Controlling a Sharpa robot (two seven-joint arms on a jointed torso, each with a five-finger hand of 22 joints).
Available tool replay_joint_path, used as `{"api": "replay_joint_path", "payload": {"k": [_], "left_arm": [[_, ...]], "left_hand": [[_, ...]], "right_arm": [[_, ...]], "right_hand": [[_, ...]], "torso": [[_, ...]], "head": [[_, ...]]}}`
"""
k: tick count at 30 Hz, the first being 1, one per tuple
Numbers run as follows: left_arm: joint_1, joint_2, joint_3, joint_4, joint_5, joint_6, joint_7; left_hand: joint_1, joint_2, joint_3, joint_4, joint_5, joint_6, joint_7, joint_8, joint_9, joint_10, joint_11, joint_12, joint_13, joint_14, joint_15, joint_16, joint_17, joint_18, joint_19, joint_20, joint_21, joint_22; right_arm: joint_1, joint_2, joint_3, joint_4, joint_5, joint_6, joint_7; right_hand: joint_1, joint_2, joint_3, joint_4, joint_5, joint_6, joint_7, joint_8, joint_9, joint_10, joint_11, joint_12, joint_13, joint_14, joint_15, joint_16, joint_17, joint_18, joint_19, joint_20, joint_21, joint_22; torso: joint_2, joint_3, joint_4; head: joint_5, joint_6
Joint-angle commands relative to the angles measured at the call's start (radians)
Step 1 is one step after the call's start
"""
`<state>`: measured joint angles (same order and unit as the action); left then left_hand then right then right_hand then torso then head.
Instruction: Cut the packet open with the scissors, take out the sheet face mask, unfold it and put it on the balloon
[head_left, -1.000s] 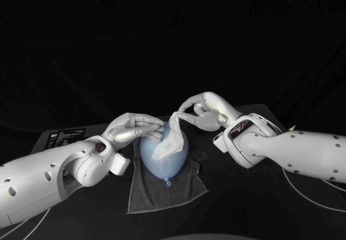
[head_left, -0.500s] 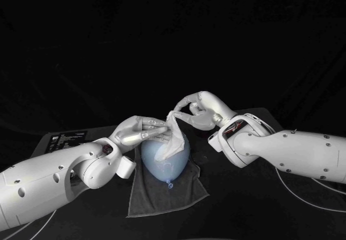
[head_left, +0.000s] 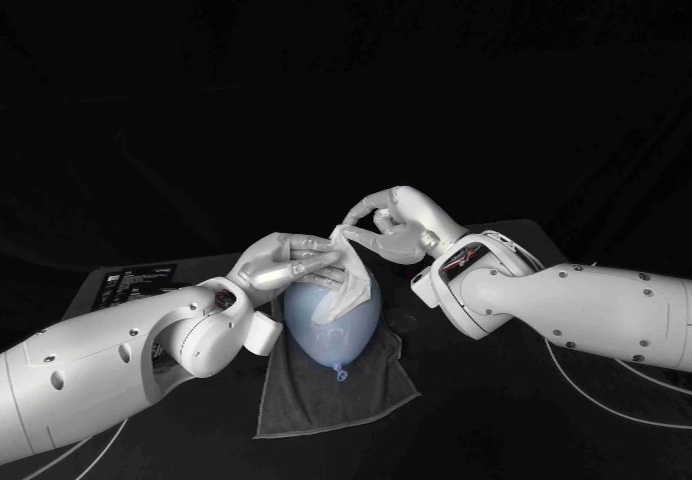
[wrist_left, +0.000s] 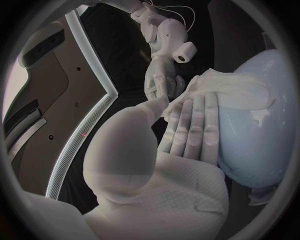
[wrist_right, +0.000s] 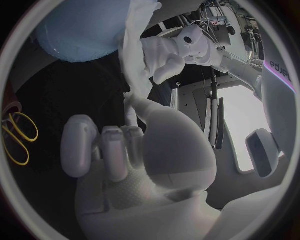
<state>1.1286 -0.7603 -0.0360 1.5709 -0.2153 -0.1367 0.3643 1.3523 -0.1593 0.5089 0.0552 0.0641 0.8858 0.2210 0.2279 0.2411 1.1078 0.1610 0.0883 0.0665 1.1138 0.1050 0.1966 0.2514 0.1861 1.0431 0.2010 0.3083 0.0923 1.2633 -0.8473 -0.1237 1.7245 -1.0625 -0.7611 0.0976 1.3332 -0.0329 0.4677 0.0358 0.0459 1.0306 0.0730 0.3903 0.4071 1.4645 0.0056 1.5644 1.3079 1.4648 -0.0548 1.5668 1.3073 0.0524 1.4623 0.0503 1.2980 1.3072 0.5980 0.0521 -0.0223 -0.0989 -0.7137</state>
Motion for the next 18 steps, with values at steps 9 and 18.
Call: {"api": "replay_joint_path", "payload": {"k": [9, 18], "left_arm": [[0.001, 0.003, 0.001, 0.002, 0.040, -0.063, 0.002], [0.001, 0.002, 0.001, 0.002, 0.040, -0.056, 0.006]], "left_hand": [[0.031, 0.021, -0.022, -0.025, -0.006, 0.078, -0.034, 0.044, 0.011, 0.088, -0.043, 0.078, 0.021, 0.086, -0.041, 0.077, 0.075, -0.003, 0.077, -0.043, 0.055, 0.025], [0.090, 0.099, -0.009, -0.073, -0.011, 0.132, -0.061, 0.098, 0.030, 0.108, -0.069, 0.132, 0.042, 0.089, -0.064, 0.126, 0.134, -0.007, 0.079, -0.071, 0.121, 0.066]], "right_arm": [[0.001, 0.004, 0.001, 0.001, -0.001, 0.001, -0.004], [0.001, 0.005, 0.001, -0.003, -0.001, 0.001, -0.010]], "right_hand": [[0.008, 0.005, 0.008, -0.001, 0.003, 0.010, 0.000, 0.002, 0.020, 0.106, -0.007, 0.006, 0.263, 0.106, -0.006, 0.004, 0.264, 0.002, 0.014, -0.003, 0.001, 0.191], [0.007, 0.005, 0.008, -0.001, 0.003, 0.009, 0.000, 0.003, 0.020, 0.106, -0.007, 0.006, 0.263, 0.106, -0.006, 0.004, 0.264, 0.002, 0.014, -0.003, 0.002, 0.192]], "torso": [[0.001, 0.0001, 0.0006], [0.000, -0.0001, 0.0010]], "head": [[0.002, -0.001], [0.003, -0.003]]}}
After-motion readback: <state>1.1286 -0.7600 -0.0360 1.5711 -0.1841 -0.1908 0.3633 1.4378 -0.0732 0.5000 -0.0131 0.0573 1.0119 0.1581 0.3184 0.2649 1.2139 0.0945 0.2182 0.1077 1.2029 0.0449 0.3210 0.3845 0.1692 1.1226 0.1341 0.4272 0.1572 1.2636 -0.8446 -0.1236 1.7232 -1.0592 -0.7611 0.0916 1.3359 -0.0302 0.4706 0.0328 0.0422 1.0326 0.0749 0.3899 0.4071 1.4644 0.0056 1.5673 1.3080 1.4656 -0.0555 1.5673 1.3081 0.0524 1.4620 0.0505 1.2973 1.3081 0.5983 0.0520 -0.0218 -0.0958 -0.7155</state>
